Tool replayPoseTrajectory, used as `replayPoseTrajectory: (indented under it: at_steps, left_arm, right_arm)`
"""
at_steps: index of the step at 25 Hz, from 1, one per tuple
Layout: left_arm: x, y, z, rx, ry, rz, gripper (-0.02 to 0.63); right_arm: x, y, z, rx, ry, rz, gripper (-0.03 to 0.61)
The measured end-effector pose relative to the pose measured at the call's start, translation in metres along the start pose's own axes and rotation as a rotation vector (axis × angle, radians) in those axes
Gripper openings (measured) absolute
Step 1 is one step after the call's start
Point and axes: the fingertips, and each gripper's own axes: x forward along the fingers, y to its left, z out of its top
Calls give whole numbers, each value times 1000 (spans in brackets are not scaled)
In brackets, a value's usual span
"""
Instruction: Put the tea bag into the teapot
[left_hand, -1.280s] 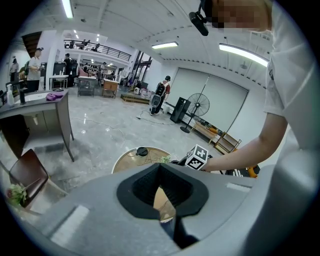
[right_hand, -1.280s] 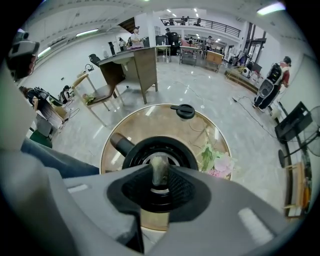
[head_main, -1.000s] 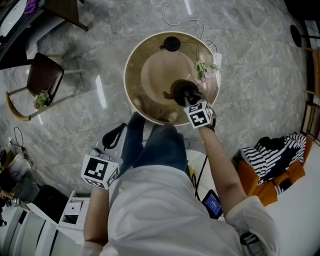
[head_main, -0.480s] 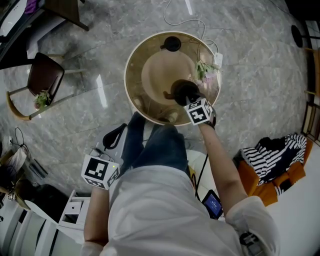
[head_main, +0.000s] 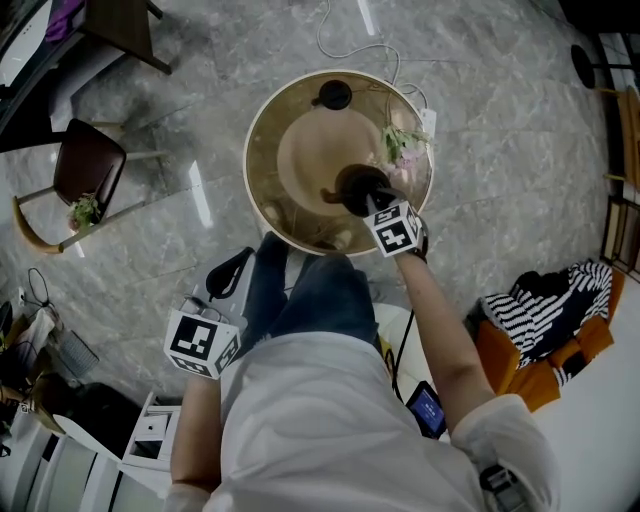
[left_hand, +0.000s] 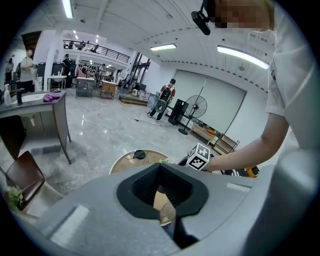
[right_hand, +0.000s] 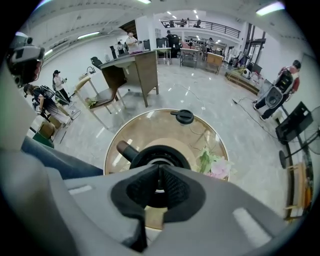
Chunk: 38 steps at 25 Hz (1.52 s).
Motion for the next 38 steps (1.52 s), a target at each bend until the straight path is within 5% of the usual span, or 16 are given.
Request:
replayPoseTrajectory:
  at_steps: [11,20,38]
  left_arm:
    - [20,-17,34,112,-42,-96,6]
    - [30,-52,92,201,-126,-219,6]
    - [-13,-154,212,363,-350,-415,6]
  right_arm:
    - [-93,-1,41,143,-193,-45,3]
    - [-219,-8,76,241,-450,-131,3]
    - [-466,7,78,266,-904,-388,3]
